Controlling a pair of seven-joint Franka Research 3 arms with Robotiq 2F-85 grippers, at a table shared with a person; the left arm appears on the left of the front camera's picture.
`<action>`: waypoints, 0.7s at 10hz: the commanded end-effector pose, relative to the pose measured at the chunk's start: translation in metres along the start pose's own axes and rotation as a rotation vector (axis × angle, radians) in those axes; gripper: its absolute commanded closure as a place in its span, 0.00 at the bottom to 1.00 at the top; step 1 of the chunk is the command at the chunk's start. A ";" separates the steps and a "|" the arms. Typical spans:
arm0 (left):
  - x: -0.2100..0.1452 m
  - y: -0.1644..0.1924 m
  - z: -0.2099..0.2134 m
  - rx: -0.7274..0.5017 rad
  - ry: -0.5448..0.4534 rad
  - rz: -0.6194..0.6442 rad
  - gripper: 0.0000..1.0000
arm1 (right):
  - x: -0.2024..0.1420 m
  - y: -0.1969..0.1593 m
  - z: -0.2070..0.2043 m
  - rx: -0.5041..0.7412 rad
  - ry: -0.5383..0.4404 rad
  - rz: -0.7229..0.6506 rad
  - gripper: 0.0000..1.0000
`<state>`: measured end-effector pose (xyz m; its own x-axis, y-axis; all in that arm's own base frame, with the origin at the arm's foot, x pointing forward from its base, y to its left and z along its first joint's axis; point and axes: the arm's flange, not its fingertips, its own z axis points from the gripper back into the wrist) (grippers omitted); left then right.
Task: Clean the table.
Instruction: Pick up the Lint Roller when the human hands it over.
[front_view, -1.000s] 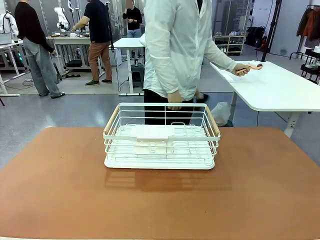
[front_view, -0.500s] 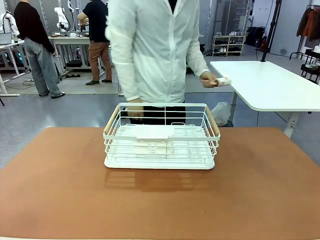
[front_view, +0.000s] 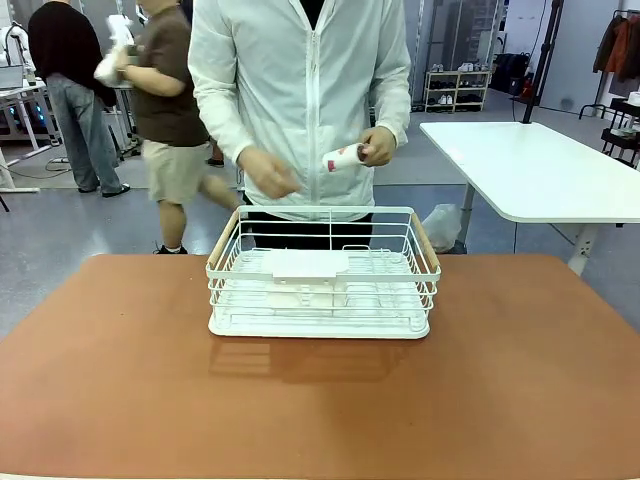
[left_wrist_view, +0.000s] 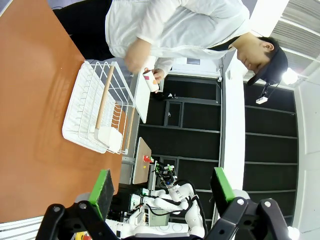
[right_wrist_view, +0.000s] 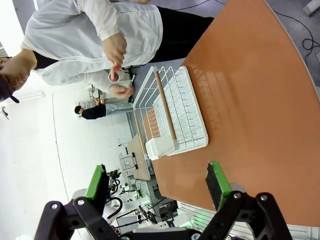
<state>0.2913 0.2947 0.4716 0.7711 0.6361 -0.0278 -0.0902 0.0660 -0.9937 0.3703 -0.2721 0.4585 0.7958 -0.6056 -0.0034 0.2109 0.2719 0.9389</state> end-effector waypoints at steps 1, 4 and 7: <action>0.000 -0.001 0.004 -0.014 0.009 -0.007 0.00 | -0.002 0.002 0.001 0.017 -0.002 0.010 0.00; 0.000 -0.001 0.004 -0.014 0.009 -0.007 0.00 | -0.002 0.002 0.001 0.017 -0.002 0.010 0.00; 0.000 -0.001 0.004 -0.014 0.009 -0.007 0.00 | -0.002 0.002 0.001 0.017 -0.002 0.010 0.00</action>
<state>0.2913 0.2947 0.4716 0.7711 0.6361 -0.0278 -0.0902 0.0660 -0.9937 0.3703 -0.2721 0.4585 0.7958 -0.6056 -0.0034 0.2109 0.2719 0.9389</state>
